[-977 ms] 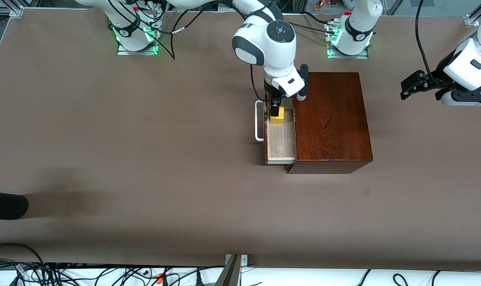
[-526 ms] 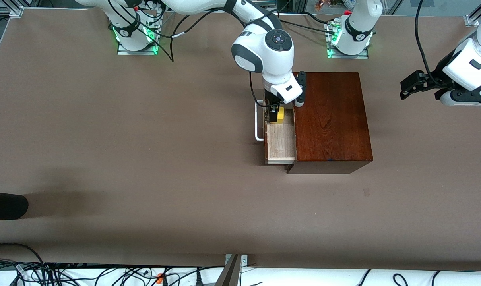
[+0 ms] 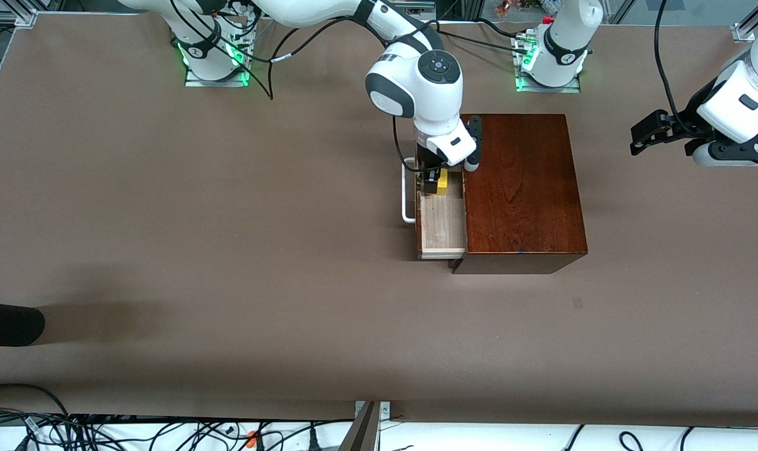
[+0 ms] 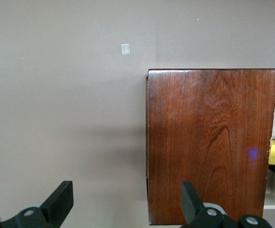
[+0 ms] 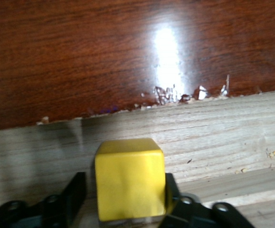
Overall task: Open drawer, take yellow block, close drawer
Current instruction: 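Lower the right gripper into the drawer and grasp the yellow cube, then lift the cube out with the right gripper while the left gripper reaches the drawer, then set the cube on the table with the right gripper while the left pushes the drawer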
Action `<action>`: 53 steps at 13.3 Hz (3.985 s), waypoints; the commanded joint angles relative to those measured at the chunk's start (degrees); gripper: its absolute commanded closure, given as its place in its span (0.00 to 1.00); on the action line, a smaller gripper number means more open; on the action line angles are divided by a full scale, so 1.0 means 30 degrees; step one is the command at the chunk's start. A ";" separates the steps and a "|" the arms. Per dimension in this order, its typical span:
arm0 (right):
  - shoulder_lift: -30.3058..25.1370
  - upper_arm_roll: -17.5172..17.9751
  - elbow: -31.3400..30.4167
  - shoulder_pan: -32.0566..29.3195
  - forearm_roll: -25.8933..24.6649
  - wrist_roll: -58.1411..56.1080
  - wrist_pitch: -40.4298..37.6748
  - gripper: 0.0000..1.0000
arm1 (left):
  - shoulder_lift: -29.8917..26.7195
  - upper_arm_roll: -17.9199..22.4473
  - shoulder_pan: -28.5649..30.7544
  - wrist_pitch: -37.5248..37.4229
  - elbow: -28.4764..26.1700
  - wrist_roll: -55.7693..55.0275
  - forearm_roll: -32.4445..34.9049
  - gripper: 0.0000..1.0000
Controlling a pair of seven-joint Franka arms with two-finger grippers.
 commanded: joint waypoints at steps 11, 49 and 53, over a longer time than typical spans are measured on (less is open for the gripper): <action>-0.1414 -0.0022 0.2705 -0.0040 0.0105 0.1048 -0.3407 1.00 | -0.0177 -0.0186 0.0118 -0.0435 -0.0067 0.0377 0.0340 0.00; -0.5986 -0.3713 -1.6012 -1.4454 0.4412 0.8106 0.6283 0.98 | 1.2011 -0.7189 -0.7909 1.3099 -0.0740 1.2389 0.6987 0.00; -0.6540 -0.3684 -1.5895 -1.4454 0.4325 0.7729 0.6108 0.00 | 1.1982 -0.7189 -0.7646 1.2866 -0.0887 1.2621 0.7019 0.00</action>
